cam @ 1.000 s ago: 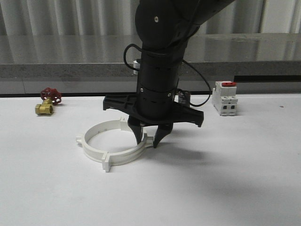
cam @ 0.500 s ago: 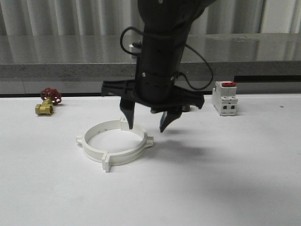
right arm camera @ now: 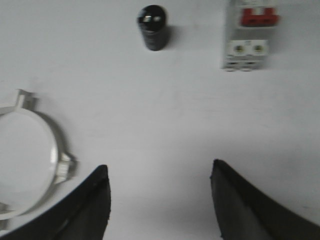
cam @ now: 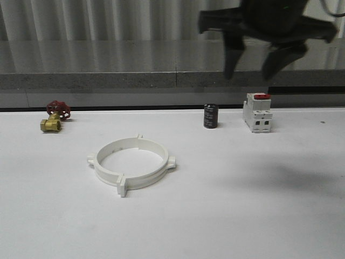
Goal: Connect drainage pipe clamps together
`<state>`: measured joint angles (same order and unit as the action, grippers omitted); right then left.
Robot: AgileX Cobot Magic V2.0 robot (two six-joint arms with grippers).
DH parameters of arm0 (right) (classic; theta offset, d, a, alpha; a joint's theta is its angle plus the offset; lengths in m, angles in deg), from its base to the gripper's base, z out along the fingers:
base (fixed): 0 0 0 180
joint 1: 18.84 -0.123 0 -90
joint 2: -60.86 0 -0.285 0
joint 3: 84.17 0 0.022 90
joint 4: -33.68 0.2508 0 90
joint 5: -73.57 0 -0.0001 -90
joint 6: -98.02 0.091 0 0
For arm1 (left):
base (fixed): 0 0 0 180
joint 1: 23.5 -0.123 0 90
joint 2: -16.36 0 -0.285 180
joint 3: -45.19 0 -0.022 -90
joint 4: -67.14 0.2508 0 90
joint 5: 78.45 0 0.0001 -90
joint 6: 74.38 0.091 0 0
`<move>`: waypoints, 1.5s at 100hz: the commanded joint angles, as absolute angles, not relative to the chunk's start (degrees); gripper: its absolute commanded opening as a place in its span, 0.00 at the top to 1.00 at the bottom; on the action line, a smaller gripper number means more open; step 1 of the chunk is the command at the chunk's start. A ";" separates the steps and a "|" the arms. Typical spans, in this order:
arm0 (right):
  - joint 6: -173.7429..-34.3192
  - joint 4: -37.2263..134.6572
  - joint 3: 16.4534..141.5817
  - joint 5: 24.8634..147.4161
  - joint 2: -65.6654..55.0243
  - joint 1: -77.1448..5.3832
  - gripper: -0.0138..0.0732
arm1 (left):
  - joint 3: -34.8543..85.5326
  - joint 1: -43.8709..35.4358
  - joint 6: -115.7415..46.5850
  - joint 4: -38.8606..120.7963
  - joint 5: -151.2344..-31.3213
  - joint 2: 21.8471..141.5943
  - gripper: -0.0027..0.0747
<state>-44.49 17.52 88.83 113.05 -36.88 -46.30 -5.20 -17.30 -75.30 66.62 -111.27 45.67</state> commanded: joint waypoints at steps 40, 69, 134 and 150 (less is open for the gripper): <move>-47.74 12.90 65.52 114.43 -0.50 -32.39 0.33 | -3.61 -17.41 -75.37 66.11 -107.15 45.99 0.99; -50.97 12.97 57.76 121.99 17.94 -32.51 0.55 | -3.61 -17.41 -75.37 66.11 -107.15 45.99 0.99; -53.73 12.92 56.37 123.91 28.31 -32.51 0.92 | -3.61 -17.41 -75.37 66.11 -107.15 45.99 0.99; -53.73 12.92 56.37 123.86 28.31 -32.51 0.92 | -3.61 -17.41 -75.37 66.11 -107.15 45.99 0.99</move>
